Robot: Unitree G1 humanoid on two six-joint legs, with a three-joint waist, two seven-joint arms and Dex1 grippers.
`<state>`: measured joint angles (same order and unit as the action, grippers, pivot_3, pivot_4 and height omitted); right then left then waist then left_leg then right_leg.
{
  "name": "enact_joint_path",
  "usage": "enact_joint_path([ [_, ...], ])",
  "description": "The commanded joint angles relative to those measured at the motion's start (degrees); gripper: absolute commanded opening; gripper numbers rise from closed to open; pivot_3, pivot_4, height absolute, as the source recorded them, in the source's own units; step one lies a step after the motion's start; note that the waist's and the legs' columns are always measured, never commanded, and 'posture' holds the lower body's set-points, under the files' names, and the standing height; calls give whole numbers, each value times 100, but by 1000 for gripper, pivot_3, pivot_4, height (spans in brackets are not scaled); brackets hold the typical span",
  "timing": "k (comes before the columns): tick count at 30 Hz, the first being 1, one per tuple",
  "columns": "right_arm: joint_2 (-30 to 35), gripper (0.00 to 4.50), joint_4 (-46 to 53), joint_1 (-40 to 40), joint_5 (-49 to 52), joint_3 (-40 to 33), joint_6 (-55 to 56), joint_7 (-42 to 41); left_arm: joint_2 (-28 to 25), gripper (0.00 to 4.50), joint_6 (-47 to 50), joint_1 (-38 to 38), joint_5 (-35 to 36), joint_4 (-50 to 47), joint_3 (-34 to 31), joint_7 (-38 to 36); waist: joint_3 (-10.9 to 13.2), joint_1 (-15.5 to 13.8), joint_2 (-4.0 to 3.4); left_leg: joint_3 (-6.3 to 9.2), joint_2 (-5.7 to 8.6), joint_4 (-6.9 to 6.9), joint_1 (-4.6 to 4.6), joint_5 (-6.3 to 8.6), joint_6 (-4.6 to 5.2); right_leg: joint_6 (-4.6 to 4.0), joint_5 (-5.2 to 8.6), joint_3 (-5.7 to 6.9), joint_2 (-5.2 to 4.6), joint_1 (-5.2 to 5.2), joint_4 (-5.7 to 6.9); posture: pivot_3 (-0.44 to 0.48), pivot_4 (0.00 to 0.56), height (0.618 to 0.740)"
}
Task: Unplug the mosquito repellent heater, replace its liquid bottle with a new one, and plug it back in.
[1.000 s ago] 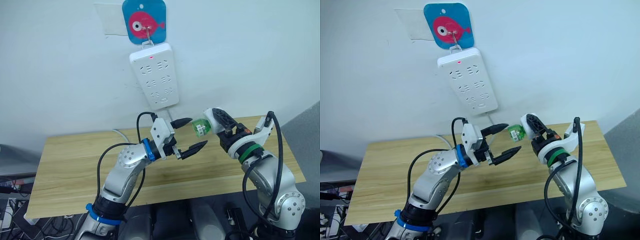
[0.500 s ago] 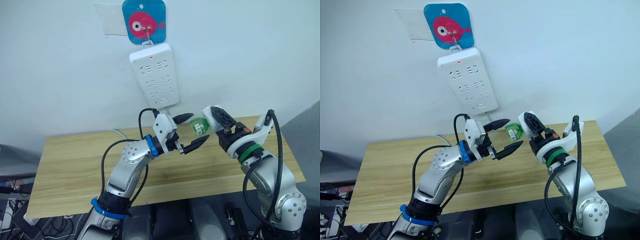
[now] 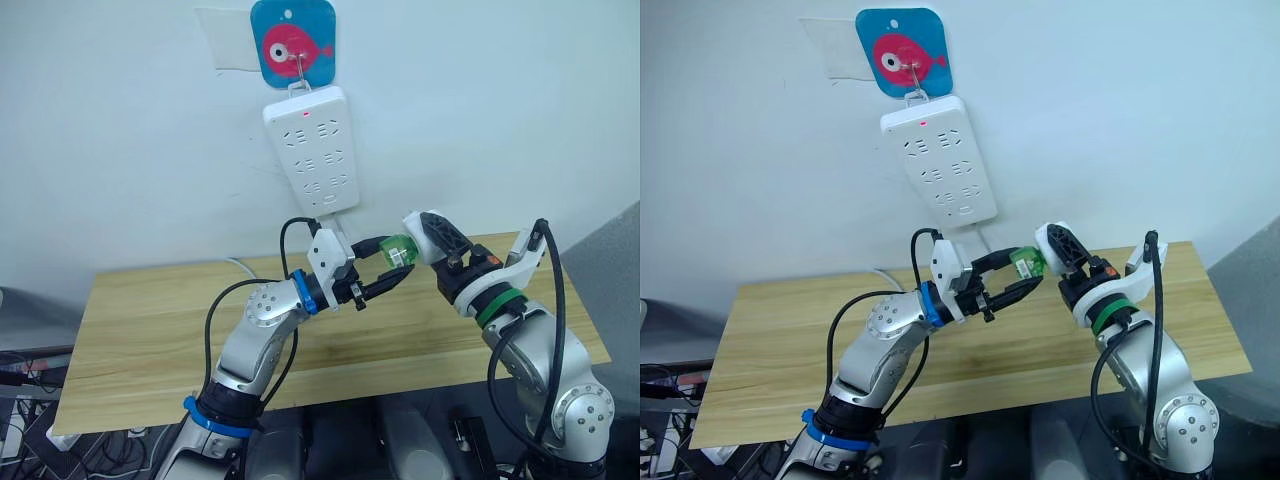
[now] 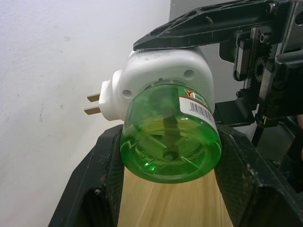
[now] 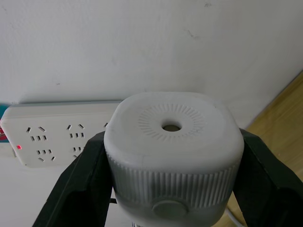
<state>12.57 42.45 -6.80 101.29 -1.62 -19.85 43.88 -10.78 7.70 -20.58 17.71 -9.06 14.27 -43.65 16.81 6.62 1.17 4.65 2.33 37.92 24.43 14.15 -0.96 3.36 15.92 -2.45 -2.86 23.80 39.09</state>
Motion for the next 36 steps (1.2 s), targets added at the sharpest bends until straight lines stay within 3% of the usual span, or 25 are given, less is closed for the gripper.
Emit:
enact_joint_path([
  [1,66,3698,206,-16,364,76,17,-97,-114,2276,-357,-129,-56,-20,-26,-234,0,0,0,0,0,-1,0,0,0,0,0,0,0,0,0,-193,289,740],
  [3,230,4406,126,-39,716,16,-56,-159,-217,2276,-504,-194,-34,106,-59,-418,0,-1,0,0,-1,-1,0,0,0,-1,-1,0,1,0,0,-195,290,740],
  [6,730,4481,-163,75,1151,-110,-568,-523,-426,2276,-763,-316,40,335,-81,-861,0,-3,0,1,0,0,0,0,1,-2,-1,2,1,-3,-3,-200,293,740],
  [10,883,4481,-1046,28,1171,-632,-1602,-1426,-724,2276,-917,-428,293,520,-160,-1543,0,-3,0,4,-1,-1,-1,1,2,-3,-2,4,2,-6,-5,-193,292,740],
  [14,1610,4481,-2698,-501,1171,-1298,-3675,-3018,-1044,2276,-1059,-378,495,435,-180,-2258,1,-8,-1,-4,-1,2,-2,0,4,-8,-6,0,5,-7,-5,-182,294,740],
  [17,2644,4481,-3978,-1094,1171,-1145,-5391,-4829,-1212,2276,-1179,-321,475,461,-153,-2583,4,-23,-6,-2,-1,3,-2,1,7,-8,-6,4,8,-9,-7,-175,293,740],
  [19,3032,4481,-4476,-1412,1171,-879,-5915,-5359,-1178,2276,-1268,-326,396,521,-130,-2604,4,-42,-5,0,-1,3,-2,2,13,-9,-6,6,4,-11,-10,-172,294,740],
  [28,3743,4481,-4921,-1921,1171,-38,-6443,-6270,-1019,2276,-1514,-376,177,523,-53,-2557,4,-69,-4,1,-1,9,1,4,15,-6,-8,8,0,-13,-11,-157,289,740],
  [36,3679,4481,-4904,-2037,1171,104,-6232,-6304,-966,2276,-1684,-401,60,603,27,-2586,4,-72,-4,0,-1,14,1,4,15,-3,-10,7,0,-13,-10,-156,287,740],
])
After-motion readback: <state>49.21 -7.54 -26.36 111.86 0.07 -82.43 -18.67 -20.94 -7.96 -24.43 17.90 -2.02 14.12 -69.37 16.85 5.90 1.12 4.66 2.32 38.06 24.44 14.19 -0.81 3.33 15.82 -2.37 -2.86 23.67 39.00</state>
